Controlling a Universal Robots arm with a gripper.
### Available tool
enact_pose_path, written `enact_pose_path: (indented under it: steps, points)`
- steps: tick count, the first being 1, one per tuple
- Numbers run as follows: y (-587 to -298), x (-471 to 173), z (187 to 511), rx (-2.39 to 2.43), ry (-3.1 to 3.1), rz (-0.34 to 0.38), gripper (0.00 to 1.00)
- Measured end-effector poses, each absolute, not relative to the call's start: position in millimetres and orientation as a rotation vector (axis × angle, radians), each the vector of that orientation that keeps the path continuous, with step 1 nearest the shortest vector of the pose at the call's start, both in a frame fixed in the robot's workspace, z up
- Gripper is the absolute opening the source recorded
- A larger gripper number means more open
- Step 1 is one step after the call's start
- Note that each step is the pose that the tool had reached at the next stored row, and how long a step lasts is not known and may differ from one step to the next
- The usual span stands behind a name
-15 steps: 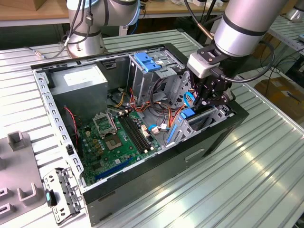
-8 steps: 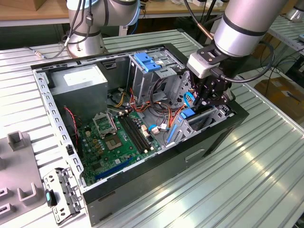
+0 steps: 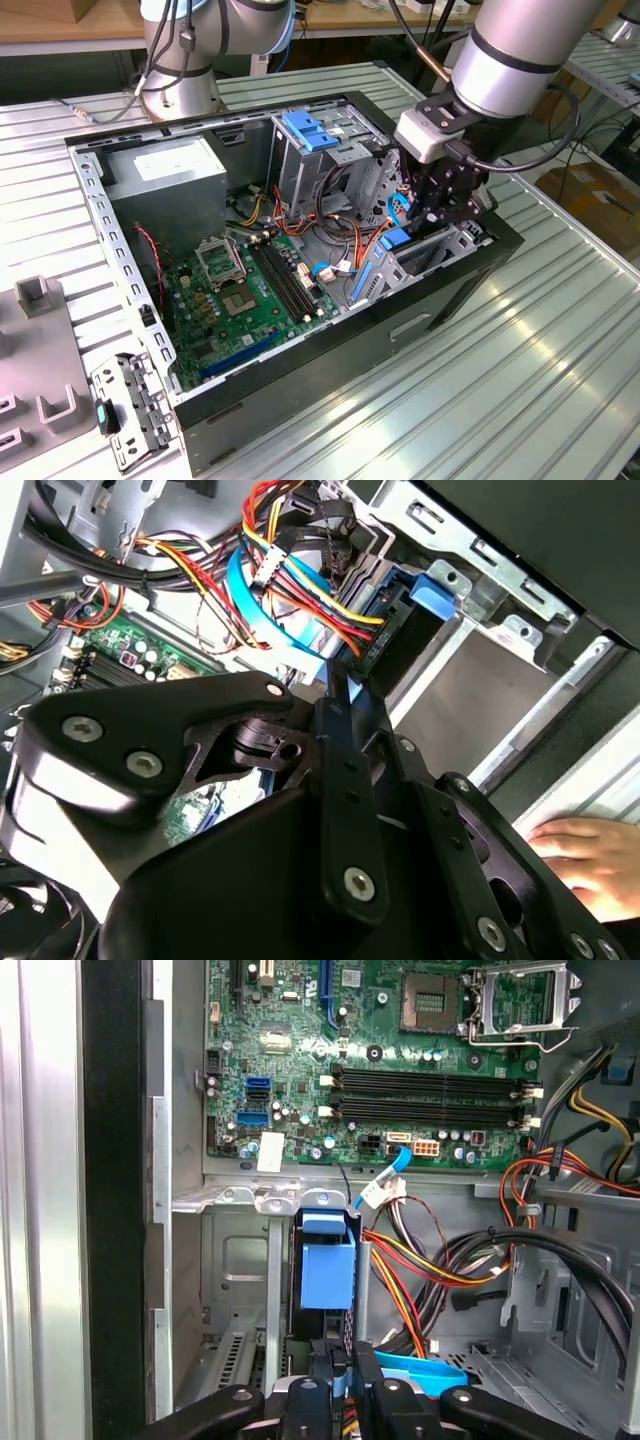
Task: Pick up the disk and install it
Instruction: 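Insert the second disk wire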
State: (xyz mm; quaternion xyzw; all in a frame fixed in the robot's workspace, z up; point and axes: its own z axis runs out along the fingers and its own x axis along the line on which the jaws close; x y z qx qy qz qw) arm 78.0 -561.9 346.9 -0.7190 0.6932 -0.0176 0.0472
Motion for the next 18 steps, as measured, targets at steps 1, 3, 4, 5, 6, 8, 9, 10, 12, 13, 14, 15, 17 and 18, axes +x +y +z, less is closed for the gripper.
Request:
enact_pose_path:
  steps: [1,3,4,5,6,8,9,10,12,13,14,15,17,18]
  points:
    - [-561.8,78.0,349.4,-2.193,2.115,-0.054,0.24]
    - [-561.8,78.1,356.7,-2.193,2.115,-0.054,0.24]
    - [-561.7,78.1,359.2,-2.193,2.115,-0.054,0.24]
    - [-561.7,78.1,360.3,-2.193,2.115,-0.054,0.24]
    - [-561.7,78.1,360.2,-2.193,2.114,-0.054,0.24]
    - [-561.8,78.0,360.4,-2.193,2.114,-0.054,0.15]
    - [-561.7,78.0,360.5,-2.193,2.115,-0.054,0.11]
    - [-561.7,78.0,360.5,-2.193,2.114,-0.054,0.11]
    - [-561.7,78.1,360.6,-2.193,2.114,-0.054,0.11]
    - [-561.7,78.0,360.6,-2.193,2.114,-0.054,0.11]
    - [-561.7,78.0,360.7,-2.193,2.115,-0.054,0.11]
    - [-561.7,78.0,360.9,-2.193,2.114,-0.054,0.11]
    - [-561.7,78.1,361.3,-2.193,2.114,-0.054,0.11]
    - [-561.7,78.1,361.3,-2.193,2.114,-0.054,0.11]
